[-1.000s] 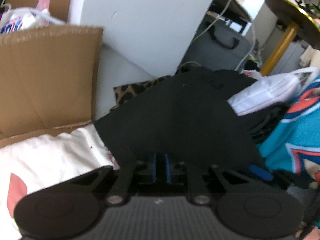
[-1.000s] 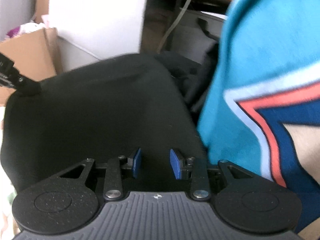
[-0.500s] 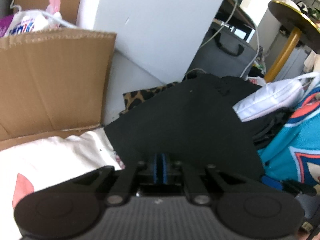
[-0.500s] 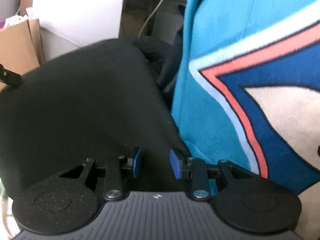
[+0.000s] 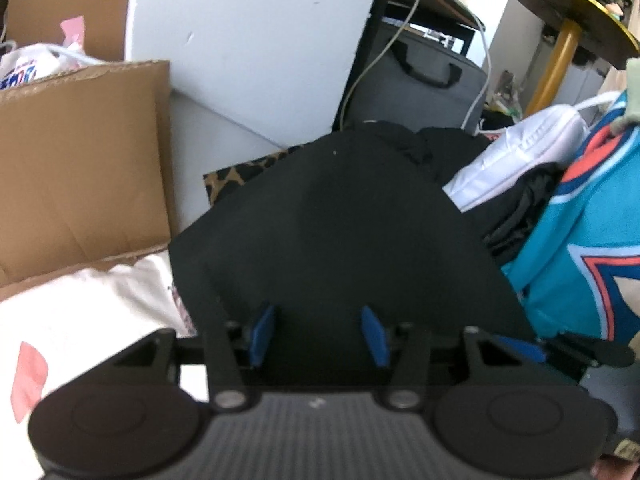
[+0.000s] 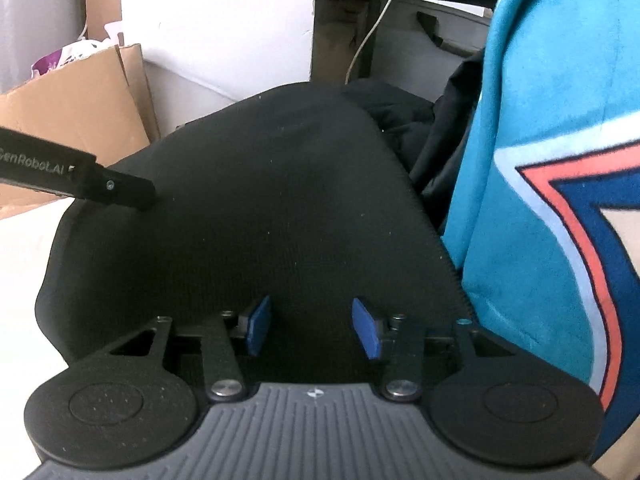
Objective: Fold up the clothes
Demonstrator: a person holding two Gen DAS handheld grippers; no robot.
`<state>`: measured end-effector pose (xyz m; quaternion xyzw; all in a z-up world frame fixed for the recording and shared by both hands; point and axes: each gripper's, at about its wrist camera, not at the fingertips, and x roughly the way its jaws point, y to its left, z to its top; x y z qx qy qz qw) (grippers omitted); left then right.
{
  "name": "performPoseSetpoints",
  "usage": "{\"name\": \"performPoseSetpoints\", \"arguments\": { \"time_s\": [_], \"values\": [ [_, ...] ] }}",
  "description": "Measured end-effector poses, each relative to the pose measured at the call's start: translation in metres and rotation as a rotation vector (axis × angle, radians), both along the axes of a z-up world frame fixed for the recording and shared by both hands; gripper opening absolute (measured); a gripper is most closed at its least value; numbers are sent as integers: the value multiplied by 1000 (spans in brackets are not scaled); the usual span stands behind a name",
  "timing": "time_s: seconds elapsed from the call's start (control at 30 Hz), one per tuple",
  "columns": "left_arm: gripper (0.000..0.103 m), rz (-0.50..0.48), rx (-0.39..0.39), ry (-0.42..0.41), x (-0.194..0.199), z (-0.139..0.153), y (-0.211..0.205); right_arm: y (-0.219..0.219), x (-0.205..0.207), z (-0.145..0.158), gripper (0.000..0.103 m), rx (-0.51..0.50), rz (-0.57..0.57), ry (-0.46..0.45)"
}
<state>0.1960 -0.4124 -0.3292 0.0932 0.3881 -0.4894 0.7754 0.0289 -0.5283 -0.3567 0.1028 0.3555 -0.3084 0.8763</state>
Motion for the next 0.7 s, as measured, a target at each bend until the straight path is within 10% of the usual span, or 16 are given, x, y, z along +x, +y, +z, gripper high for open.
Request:
{"name": "performPoseSetpoints", "arguments": {
  "time_s": [0.7],
  "values": [
    [58, 89, 187, 142, -17, 28, 30, -9, 14, 38, 63, 247, -23, 57]
  ]
}}
